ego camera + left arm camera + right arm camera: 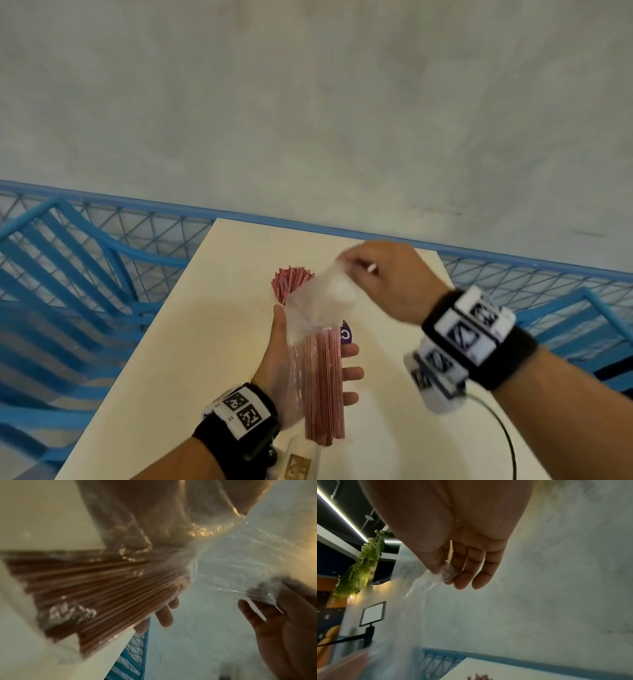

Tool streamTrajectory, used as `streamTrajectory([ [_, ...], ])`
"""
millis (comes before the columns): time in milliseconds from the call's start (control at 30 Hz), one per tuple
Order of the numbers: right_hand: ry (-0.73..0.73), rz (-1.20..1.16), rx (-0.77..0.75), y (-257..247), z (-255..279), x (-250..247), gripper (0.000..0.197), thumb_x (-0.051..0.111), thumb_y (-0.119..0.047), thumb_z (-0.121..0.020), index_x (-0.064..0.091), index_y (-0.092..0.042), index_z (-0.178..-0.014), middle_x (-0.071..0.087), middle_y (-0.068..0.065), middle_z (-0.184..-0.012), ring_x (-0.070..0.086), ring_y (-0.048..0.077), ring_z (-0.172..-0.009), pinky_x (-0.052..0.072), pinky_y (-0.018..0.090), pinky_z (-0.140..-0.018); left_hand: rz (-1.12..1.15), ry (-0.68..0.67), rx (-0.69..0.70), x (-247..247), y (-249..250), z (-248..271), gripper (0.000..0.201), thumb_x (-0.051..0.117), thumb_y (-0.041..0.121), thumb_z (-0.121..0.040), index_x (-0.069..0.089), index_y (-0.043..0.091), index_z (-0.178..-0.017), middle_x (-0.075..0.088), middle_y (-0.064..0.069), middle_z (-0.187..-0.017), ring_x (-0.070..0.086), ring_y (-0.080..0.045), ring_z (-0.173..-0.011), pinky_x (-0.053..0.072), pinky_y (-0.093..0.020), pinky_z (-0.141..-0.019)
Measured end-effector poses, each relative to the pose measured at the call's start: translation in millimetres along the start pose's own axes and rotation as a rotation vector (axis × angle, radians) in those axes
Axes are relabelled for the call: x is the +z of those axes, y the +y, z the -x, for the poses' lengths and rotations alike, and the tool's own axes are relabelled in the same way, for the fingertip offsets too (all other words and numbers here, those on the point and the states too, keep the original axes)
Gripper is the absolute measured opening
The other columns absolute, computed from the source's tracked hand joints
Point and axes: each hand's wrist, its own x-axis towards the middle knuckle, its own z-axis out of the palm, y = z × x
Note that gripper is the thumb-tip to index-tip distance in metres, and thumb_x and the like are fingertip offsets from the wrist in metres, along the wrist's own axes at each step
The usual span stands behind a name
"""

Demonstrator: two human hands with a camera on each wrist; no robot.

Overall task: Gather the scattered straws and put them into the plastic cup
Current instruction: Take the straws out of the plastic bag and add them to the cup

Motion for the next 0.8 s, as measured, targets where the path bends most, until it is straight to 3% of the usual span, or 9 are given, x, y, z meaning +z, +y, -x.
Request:
streamTrajectory([
  [67, -0.022, 0.09, 0.056, 8.6, -30.5, -10.8, 0.021, 0.053, -0.021, -0.092, 0.067, -0.016, -0.107, 0.07, 0.0, -0.102, 0.059, 0.014, -0.089, 0.046, 0.026, -0.087, -0.007, -0.02, -0.013, 3.3, -3.4, 4.1, 0.117, 0.021, 0.096, -0.059, 0.065, 0.005, -0.118, 0.06, -0.026, -0.125, 0.063, -0.043, -0.098, 0.041, -0.063, -0.095],
  [233, -0.157, 0.146, 0.195, 23.4, -62.9, 1.7, 0.029, 0.053, -0.026, -0.092, 0.059, -0.019, -0.12, 0.066, 0.0, -0.109, 0.059, 0.02, -0.103, 0.045, 0.029, -0.091, 0.021, -0.073, -0.041, 11.5, -7.4, 10.7, 0.121, 0.016, 0.096, -0.058, 0.06, 0.005, -0.124, 0.057, -0.026, -0.129, 0.063, -0.039, -0.094, 0.046, -0.058, -0.092],
  [300, -0.251, 0.13, 0.238, 24.9, -59.9, 13.0, 0.042, 0.053, -0.032, -0.092, 0.047, -0.02, -0.132, 0.06, 0.001, -0.124, 0.054, 0.021, -0.116, 0.041, 0.032, -0.1, 0.025, -0.068, -0.02, 15.5, -9.1, 12.3, 0.12, 0.015, 0.096, -0.058, 0.06, 0.007, -0.125, 0.058, -0.025, -0.128, 0.063, -0.038, -0.09, 0.048, -0.056, -0.088],
  [367, -0.211, 0.075, 0.304, 27.4, -48.4, 18.9, 0.057, 0.05, -0.041, -0.093, 0.033, -0.018, -0.142, 0.044, 0.002, -0.143, 0.042, 0.021, -0.131, 0.032, 0.034, -0.109, 0.038, -0.06, 0.005, 17.1, -8.6, 12.9, 0.118, 0.016, 0.095, -0.058, 0.06, 0.007, -0.124, 0.06, -0.026, -0.125, 0.063, -0.037, -0.087, 0.05, -0.053, -0.085],
  [433, 0.006, -0.092, 0.423, 25.1, -25.2, 20.8, 0.058, 0.045, -0.046, -0.094, 0.034, -0.015, -0.141, 0.043, 0.003, -0.144, 0.042, 0.02, -0.131, 0.033, 0.036, -0.11, 0.041, -0.044, 0.048, 17.4, -5.5, 12.2, 0.115, 0.02, 0.095, -0.059, 0.061, 0.007, -0.122, 0.062, -0.025, -0.121, 0.063, -0.037, -0.089, 0.05, -0.053, -0.085],
  [500, 0.141, -0.258, 0.588, 20.5, 10.9, 29.7, 0.052, 0.04, -0.054, -0.092, 0.051, -0.015, -0.124, 0.058, 0.003, -0.125, 0.053, 0.022, -0.117, 0.04, 0.036, -0.1, 0.041, -0.027, 0.088, 19.6, -0.8, 10.2, 0.112, 0.023, 0.095, -0.06, 0.061, 0.009, -0.121, 0.063, -0.023, -0.121, 0.063, -0.039, -0.094, 0.048, -0.055, -0.089],
  [600, -0.078, -0.779, 0.981, 12.1, 73.3, 54.8, 0.063, 0.038, -0.07, -0.082, 0.061, -0.013, -0.097, 0.068, 0.005, -0.097, 0.064, 0.027, -0.094, 0.052, 0.049, -0.089, 0.03, 0.001, 0.174, 25.6, 6.7, 1.5, 0.107, 0.027, 0.093, -0.064, 0.059, 0.011, -0.124, 0.066, -0.021, -0.119, 0.064, -0.038, -0.104, 0.048, -0.055, -0.094],
  [700, -0.378, -1.384, 1.221, 11.1, 113.5, 75.0, 0.075, 0.045, -0.071, -0.072, 0.061, -0.004, -0.103, 0.069, 0.018, -0.096, 0.065, 0.035, -0.087, 0.052, 0.051, -0.078, 0.015, 0.031, 0.238, 38.7, 8.3, -6.4, 0.101, 0.037, 0.089, -0.061, 0.057, 0.014, -0.125, 0.067, -0.016, -0.117, 0.062, -0.035, -0.112, 0.04, -0.055, -0.105],
  [800, -0.301, -1.651, 1.273, 8.5, 123.6, 79.7, 0.069, 0.042, -0.064, -0.08, 0.055, -0.001, -0.105, 0.067, 0.024, -0.096, 0.066, 0.039, -0.083, 0.055, 0.046, -0.065, -0.055, 0.071, 0.273, 56.5, 4.9, -10.2, 0.08, 0.044, 0.077, -0.061, 0.06, 0.021, -0.116, 0.067, -0.012, -0.112, 0.057, -0.029, -0.116, 0.033, -0.051, -0.111],
])
